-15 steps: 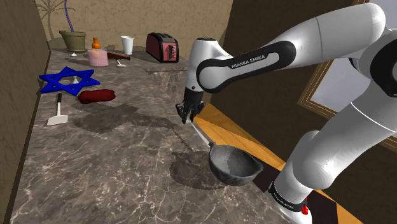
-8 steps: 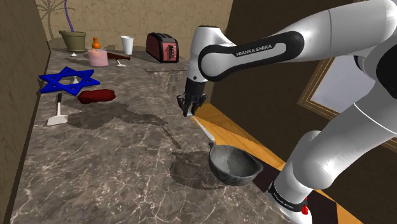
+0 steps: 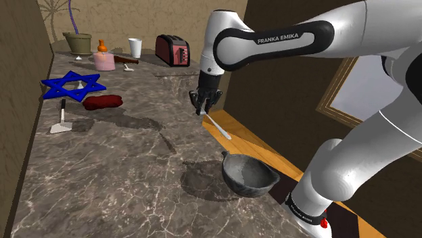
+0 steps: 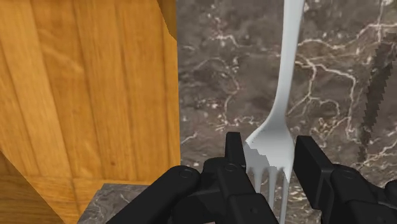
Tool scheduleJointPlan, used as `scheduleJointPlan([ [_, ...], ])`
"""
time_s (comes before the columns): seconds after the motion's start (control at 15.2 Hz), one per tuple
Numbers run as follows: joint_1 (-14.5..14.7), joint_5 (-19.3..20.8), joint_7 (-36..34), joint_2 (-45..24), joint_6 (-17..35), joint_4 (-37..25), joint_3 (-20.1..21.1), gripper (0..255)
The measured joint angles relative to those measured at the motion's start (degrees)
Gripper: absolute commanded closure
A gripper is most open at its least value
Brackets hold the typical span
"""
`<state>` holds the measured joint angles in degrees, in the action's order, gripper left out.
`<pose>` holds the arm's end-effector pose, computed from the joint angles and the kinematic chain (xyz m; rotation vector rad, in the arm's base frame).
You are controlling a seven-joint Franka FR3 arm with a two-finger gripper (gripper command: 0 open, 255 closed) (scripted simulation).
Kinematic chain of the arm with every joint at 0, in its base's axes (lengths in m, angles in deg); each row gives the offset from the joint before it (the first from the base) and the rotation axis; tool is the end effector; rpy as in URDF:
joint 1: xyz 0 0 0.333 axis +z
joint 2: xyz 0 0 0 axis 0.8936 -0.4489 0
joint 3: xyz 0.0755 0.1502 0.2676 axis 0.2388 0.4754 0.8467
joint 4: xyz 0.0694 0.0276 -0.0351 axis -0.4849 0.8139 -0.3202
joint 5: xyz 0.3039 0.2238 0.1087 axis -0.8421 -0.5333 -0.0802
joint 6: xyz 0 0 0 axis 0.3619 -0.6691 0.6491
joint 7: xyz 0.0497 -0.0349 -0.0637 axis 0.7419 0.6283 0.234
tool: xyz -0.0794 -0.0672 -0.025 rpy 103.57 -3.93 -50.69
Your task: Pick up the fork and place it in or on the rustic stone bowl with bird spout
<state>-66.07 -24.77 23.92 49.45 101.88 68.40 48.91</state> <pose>0.4633 0.0843 0.5046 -3.0824 0.5587 -0.1067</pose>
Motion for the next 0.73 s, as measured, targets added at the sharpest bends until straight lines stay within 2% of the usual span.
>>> scheduleJointPlan([
  [0.53, -0.1, 0.1, 0.1, 0.5, -6.0, -5.5, -0.3, 255],
  [0.73, 0.6, -0.8, -0.5, 4.6, -6.7, -2.1, 0.1, 255],
])
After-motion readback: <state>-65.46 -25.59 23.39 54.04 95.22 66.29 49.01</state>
